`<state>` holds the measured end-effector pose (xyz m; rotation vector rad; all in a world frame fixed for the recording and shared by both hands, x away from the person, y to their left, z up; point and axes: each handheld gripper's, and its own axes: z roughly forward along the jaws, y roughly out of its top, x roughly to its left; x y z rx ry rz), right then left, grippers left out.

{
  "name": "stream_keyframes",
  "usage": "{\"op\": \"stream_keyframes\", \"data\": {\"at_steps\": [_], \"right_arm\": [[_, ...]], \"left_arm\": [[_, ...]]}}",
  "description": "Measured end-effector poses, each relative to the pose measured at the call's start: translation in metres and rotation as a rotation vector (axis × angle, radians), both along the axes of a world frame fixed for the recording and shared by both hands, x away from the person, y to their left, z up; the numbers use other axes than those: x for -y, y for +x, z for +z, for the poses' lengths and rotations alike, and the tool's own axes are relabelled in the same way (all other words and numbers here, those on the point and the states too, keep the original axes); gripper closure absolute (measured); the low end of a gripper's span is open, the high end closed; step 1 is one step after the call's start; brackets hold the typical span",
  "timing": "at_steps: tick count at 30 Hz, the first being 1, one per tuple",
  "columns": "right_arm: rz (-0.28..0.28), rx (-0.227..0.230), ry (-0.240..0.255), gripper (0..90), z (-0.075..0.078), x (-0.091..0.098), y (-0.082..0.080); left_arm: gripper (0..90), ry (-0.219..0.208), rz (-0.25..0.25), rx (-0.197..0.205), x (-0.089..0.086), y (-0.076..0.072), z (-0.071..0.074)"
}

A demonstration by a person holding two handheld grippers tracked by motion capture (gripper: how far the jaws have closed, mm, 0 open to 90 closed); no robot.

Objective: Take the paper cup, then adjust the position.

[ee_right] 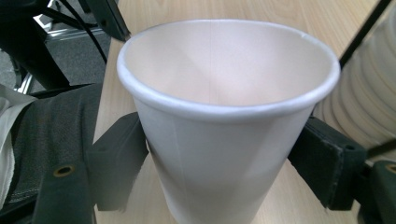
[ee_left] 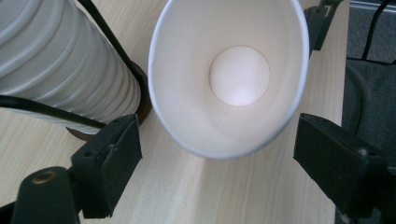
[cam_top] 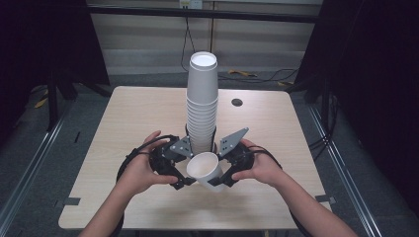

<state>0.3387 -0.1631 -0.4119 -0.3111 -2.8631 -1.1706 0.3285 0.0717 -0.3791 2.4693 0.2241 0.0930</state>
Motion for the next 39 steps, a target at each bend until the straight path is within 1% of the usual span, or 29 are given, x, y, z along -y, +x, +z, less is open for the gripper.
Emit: {"op": "stream_keyframes", "data": {"at_steps": [4,7,9,10,12,14,17,18,19,20,21,23,24,25,26,28,33,34,38,39], "right_arm": [[-0.036,0.006,0.01,21.4,0.0,0.011,0.0],[-0.072,0.011,0.041,21.4,-0.001,0.02,0.001],[-0.094,0.007,0.054,21.3,-0.002,0.024,0.001],[-0.109,0.012,0.062,21.2,-0.002,0.026,0.001],[-0.121,0.012,0.076,21.1,-0.002,0.028,0.002],[-0.142,0.032,0.08,21.0,-0.002,0.03,0.003],[-0.166,0.038,0.105,20.6,-0.002,0.034,0.004],[-0.167,0.04,0.105,20.5,-0.002,0.035,0.004],[-0.178,0.047,0.109,20.5,-0.002,0.037,0.005],[-0.187,0.044,0.115,20.4,-0.002,0.039,0.005],[-0.192,0.041,0.118,20.4,-0.003,0.04,0.005],[-0.205,0.048,0.111,20.3,-0.005,0.043,0.005],[-0.205,0.044,0.114,20.3,-0.006,0.044,0.006],[-0.212,0.043,0.112,20.2,-0.007,0.045,0.006],[-0.219,0.041,0.112,20.2,-0.008,0.046,0.006],[-0.221,0.035,0.116,20.2,-0.011,0.047,0.007],[-0.235,0.053,0.116,20.0,-0.012,0.049,0.007],[-0.24,0.055,0.124,20.0,-0.012,0.05,0.007],[-0.251,0.062,0.129,20.0,-0.011,0.053,0.009],[-0.259,0.073,0.131,20.0,-0.012,0.053,0.01]], "left_arm": [[14.6,-0.009,0.024,-0.023,-0.004,0.002,-0.002],[14.0,-0.019,0.042,-0.035,-0.007,0.003,-0.006],[13.7,-0.028,0.053,-0.042,-0.009,0.005,-0.009],[13.0,-0.027,0.066,-0.043,-0.01,0.005,-0.011],[13.1,-0.029,0.069,-0.051,-0.013,0.005,-0.014],[12.9,-0.032,0.081,-0.059,-0.016,0.006,-0.016],[13.0,-0.039,0.102,-0.059,-0.02,0.008,-0.018],[13.0,-0.043,0.114,-0.067,-0.021,0.009,-0.02],[13.2,-0.045,0.123,-0.075,-0.023,0.009,-0.022],[13.4,-0.048,0.129,-0.084,-0.024,0.01,-0.024],[13.5,-0.047,0.133,-0.09,-0.025,0.011,-0.026],[13.7,-0.035,0.152,-0.087,-0.027,0.012,-0.03],[14.7,-0.031,0.159,-0.089,-0.028,0.013,-0.032],[14.8,-0.033,0.169,-0.098,-0.028,0.013,-0.033],[14.8,-0.046,0.184,-0.108,-0.03,0.013,-0.036],[14.8,-0.044,0.192,-0.108,-0.032,0.014,-0.038],[14.8,-0.051,0.209,-0.116,-0.038,0.013,-0.047],[14.9,-0.044,0.21,-0.116,-0.039,0.012,-0.049],[14.9,-0.038,0.212,-0.112,-0.044,0.009,-0.053],[14.9,-0.037,0.218,-0.11,-0.045,0.008,-0.053]]}}
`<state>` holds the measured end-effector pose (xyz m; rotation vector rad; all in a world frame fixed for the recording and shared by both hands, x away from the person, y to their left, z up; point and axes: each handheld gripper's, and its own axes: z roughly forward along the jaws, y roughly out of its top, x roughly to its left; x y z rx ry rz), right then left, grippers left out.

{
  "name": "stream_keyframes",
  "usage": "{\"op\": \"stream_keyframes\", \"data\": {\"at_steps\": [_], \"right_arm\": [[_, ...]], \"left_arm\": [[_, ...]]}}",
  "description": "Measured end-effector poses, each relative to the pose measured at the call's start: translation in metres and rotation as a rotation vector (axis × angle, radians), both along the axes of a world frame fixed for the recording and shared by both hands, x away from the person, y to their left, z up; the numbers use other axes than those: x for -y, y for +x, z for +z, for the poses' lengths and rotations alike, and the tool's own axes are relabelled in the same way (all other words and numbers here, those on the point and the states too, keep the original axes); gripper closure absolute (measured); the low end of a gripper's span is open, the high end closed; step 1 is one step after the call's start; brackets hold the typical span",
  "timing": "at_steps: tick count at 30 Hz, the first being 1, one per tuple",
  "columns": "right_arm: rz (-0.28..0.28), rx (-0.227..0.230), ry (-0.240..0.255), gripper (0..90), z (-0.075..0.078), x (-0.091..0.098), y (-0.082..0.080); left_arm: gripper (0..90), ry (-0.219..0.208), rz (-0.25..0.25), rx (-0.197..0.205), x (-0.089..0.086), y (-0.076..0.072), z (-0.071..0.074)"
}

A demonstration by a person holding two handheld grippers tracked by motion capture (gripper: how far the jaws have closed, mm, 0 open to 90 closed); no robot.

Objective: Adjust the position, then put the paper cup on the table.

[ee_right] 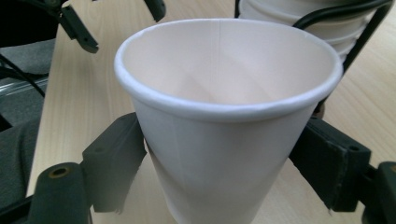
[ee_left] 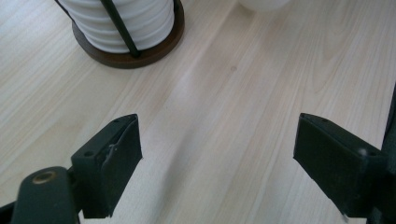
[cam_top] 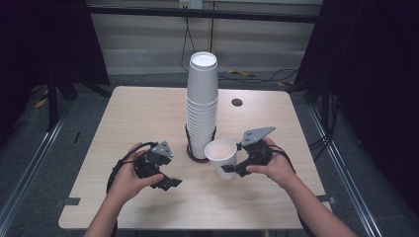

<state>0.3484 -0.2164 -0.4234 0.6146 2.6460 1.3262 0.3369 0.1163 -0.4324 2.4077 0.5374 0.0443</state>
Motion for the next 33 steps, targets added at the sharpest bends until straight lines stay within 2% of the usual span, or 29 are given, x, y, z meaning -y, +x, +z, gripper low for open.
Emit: {"op": "stream_keyframes", "data": {"at_steps": [3,6,7,8,16,19,23,26,27,30,33], "right_arm": [[-0.017,0.01,-0.016,20.0,-0.002,0.003,0.003],[-0.041,0.006,-0.004,19.7,-0.006,0.006,0.005],[-0.047,0.008,-0.007,19.7,-0.008,0.008,0.006],[-0.053,0.016,-0.01,19.6,-0.01,0.009,0.006],[-0.089,0.021,0.012,19.2,-0.018,0.017,0.008],[-0.095,0.029,0.016,19.0,-0.02,0.018,0.007],[-0.099,0.035,0.024,18.8,-0.023,0.021,0.007],[-0.109,0.04,0.029,18.6,-0.026,0.023,0.005],[-0.111,0.036,0.033,18.6,-0.026,0.023,0.005],[-0.113,0.037,0.031,18.5,-0.03,0.025,0.003],[-0.112,0.035,0.04,18.4,-0.033,0.027,0.003]], "left_arm": [[14.9,0.003,0.004,0.009,-0.004,0.0,-0.001],[14.9,-0.004,0.023,0.006,-0.007,-0.001,-0.004],[14.9,0.01,0.01,0.009,-0.008,0.0,-0.004],[15.0,0.004,0.028,0.004,-0.008,-0.001,-0.006],[15.1,0.015,0.035,-0.002,-0.009,-0.001,-0.014],[15.1,0.014,0.041,0.002,-0.009,-0.001,-0.015],[15.2,0.037,0.035,0.007,-0.01,0.0,-0.016],[15.1,0.023,0.052,0.008,-0.01,0.0,-0.019],[15.1,0.03,0.04,0.005,-0.011,0.001,-0.019],[15.2,0.025,0.053,0.003,-0.01,0.0,-0.023],[15.2,0.021,0.045,0.004,-0.011,0.001,-0.025]]}}
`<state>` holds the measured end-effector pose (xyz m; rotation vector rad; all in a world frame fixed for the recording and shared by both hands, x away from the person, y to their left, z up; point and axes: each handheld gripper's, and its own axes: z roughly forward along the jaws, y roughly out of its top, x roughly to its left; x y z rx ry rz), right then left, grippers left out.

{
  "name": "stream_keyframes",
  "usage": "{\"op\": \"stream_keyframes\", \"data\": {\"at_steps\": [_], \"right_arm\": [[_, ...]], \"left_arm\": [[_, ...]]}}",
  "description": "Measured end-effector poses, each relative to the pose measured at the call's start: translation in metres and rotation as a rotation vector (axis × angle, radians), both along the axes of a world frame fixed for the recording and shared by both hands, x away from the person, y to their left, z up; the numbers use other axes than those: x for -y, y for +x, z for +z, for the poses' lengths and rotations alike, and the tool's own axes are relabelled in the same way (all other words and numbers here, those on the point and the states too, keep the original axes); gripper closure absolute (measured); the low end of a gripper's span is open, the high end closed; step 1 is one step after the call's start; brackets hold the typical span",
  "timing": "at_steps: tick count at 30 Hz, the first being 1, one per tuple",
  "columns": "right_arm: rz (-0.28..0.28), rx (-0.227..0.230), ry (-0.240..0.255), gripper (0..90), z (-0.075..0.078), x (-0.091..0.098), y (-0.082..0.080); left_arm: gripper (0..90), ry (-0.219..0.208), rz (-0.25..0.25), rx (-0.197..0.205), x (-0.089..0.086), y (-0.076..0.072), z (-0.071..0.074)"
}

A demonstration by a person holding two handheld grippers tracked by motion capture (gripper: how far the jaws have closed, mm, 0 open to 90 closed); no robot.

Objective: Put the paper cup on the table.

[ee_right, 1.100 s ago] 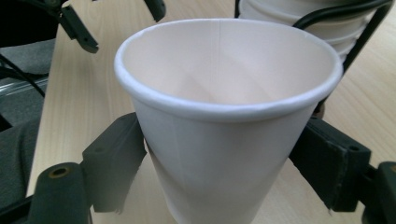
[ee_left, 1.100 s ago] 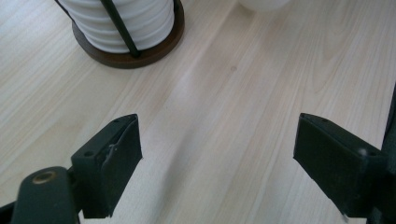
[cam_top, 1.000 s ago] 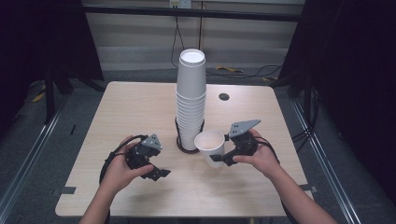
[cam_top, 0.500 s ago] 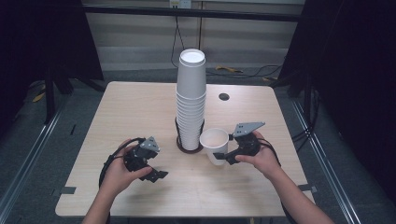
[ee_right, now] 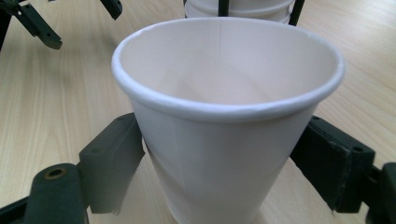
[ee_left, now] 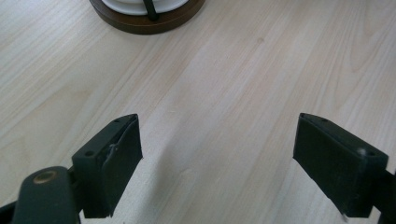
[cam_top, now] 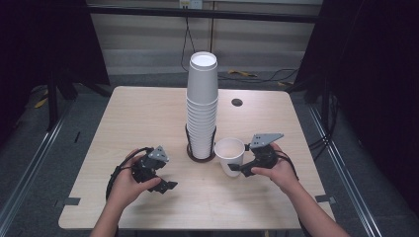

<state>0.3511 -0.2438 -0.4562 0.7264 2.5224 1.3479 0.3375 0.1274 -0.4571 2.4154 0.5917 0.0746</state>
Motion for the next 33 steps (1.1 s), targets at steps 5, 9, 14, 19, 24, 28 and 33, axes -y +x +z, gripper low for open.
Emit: {"op": "stream_keyframes", "data": {"at_steps": [5,9,14,19,24,28,33], "right_arm": [[0.0,-0.002,0.014,18.1,-0.002,0.004,-0.001],[0.007,-0.005,-0.006,17.7,-0.005,0.007,-0.003],[0.009,-0.009,0.0,18.3,-0.009,0.01,-0.006],[0.023,-0.019,-0.028,18.3,-0.012,0.011,-0.007],[0.02,-0.048,-0.042,18.1,-0.012,0.014,-0.01],[0.006,-0.047,-0.064,17.8,-0.012,0.02,-0.014],[-0.016,-0.067,-0.068,17.4,-0.012,0.031,-0.018]], "left_arm": [[15.3,-0.012,0.015,-0.002,0.0,-0.001,-0.003],[15.3,-0.007,0.002,-0.001,0.001,-0.002,-0.005],[15.3,-0.013,0.014,-0.01,0.002,-0.003,-0.008],[15.3,-0.006,0.009,-0.005,0.002,-0.003,-0.009],[15.3,-0.006,0.015,-0.005,0.0,-0.003,-0.009],[15.3,-0.015,0.029,-0.003,-0.002,-0.003,-0.011],[15.3,-0.019,0.035,-0.003,-0.005,-0.002,-0.013]]}}
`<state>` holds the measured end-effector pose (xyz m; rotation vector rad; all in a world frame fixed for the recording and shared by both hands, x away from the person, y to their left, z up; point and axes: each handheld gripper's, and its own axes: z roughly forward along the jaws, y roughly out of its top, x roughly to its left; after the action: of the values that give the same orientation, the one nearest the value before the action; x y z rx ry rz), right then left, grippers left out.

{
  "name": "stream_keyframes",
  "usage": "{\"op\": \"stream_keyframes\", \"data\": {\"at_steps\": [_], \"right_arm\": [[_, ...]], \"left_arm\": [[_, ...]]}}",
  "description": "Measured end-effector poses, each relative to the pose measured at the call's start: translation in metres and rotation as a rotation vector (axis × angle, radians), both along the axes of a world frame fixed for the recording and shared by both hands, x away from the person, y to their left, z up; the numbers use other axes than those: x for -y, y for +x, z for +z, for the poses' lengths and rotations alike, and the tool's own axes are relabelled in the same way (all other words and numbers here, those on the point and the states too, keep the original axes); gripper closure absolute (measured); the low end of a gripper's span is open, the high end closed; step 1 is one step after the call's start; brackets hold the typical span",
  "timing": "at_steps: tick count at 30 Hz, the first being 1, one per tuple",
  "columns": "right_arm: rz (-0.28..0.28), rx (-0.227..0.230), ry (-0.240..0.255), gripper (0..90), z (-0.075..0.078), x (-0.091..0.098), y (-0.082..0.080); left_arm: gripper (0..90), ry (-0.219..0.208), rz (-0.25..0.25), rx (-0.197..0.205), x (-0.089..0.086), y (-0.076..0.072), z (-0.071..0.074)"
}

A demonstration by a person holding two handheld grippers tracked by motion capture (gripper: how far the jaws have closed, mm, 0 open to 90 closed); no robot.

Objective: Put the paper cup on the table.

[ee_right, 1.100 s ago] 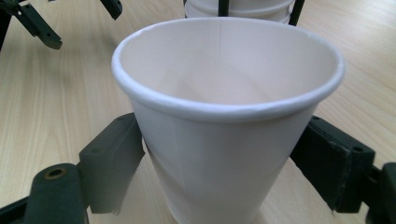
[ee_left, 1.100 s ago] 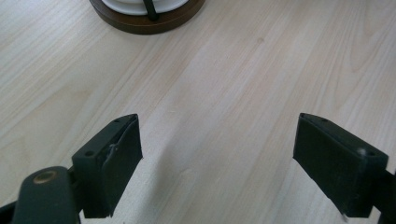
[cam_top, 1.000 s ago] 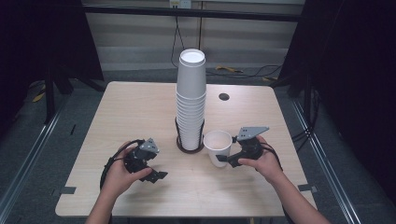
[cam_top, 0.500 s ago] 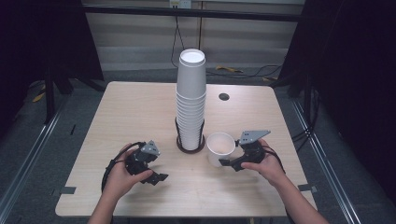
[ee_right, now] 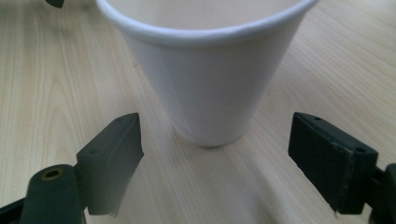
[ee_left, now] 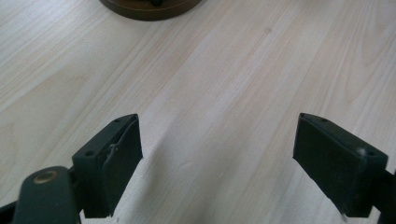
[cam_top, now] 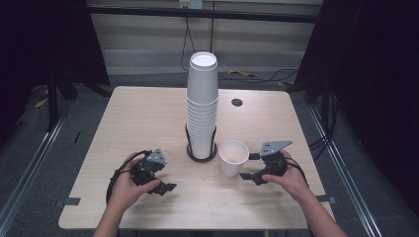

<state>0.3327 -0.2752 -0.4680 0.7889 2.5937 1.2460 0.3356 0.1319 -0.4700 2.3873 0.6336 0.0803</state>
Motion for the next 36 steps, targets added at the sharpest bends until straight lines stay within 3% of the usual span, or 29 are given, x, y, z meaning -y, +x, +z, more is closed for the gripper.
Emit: {"op": "stream_keyframes", "data": {"at_steps": [8,16,28,36], "right_arm": [[-0.057,-0.009,0.037,17.4,0.001,0.017,-0.007],[-0.105,-0.001,0.027,17.4,-0.004,0.033,-0.018],[-0.166,0.008,-0.026,17.4,-0.011,0.052,-0.031],[-0.18,0.024,-0.055,17.3,-0.016,0.06,-0.035]], "left_arm": [[15.3,-0.009,0.009,0.005,-0.005,0.001,-0.001],[15.3,-0.028,0.023,0.004,-0.015,0.0,-0.006],[15.2,-0.055,0.049,0.037,-0.031,0.002,-0.01],[15.2,-0.039,0.084,0.039,-0.047,0.005,-0.018]]}}
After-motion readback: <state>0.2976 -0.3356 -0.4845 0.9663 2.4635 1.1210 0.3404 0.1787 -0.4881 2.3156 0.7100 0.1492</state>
